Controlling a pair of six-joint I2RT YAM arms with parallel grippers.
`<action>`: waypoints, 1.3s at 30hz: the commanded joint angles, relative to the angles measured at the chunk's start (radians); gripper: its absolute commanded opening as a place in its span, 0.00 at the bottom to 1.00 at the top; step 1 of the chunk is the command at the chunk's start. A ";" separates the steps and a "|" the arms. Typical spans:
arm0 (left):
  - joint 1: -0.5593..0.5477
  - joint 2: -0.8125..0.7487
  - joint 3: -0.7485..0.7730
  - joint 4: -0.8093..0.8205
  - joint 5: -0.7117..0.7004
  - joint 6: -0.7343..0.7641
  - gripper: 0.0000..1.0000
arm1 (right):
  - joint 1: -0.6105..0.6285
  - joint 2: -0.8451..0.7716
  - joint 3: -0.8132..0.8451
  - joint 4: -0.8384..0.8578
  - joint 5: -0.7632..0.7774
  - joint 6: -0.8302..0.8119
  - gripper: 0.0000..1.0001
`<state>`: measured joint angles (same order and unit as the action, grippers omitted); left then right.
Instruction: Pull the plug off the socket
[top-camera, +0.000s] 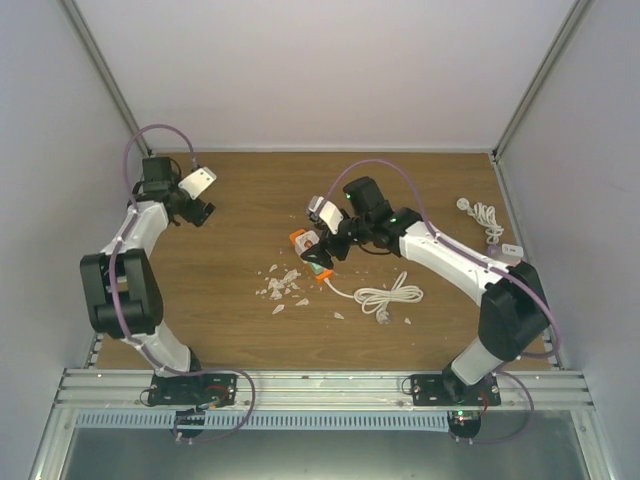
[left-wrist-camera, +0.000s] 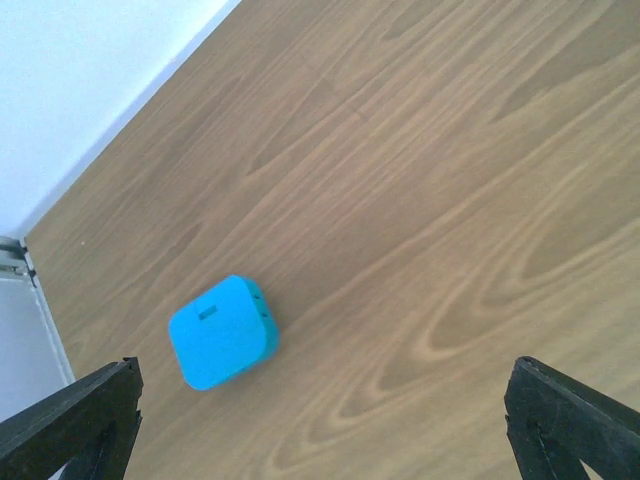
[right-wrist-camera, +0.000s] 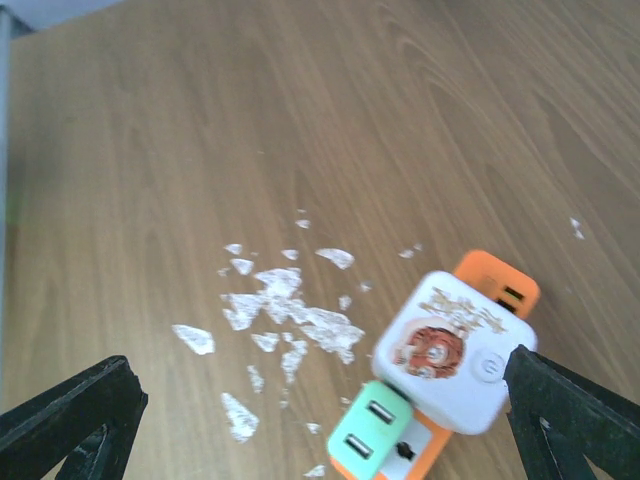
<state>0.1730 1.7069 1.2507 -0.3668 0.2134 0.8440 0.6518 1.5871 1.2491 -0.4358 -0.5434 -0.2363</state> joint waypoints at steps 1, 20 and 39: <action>0.005 -0.117 -0.061 -0.020 0.111 -0.065 0.99 | 0.017 0.060 0.014 0.045 0.177 0.068 1.00; 0.005 -0.515 -0.352 0.119 0.243 -0.167 0.99 | 0.040 0.299 0.104 0.086 0.312 0.178 1.00; 0.005 -0.562 -0.381 0.079 0.291 -0.200 0.99 | 0.040 0.349 0.091 0.090 0.258 0.126 0.61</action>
<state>0.1730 1.1633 0.8913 -0.3183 0.4583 0.6609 0.6865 1.9282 1.3338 -0.3561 -0.2501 -0.0525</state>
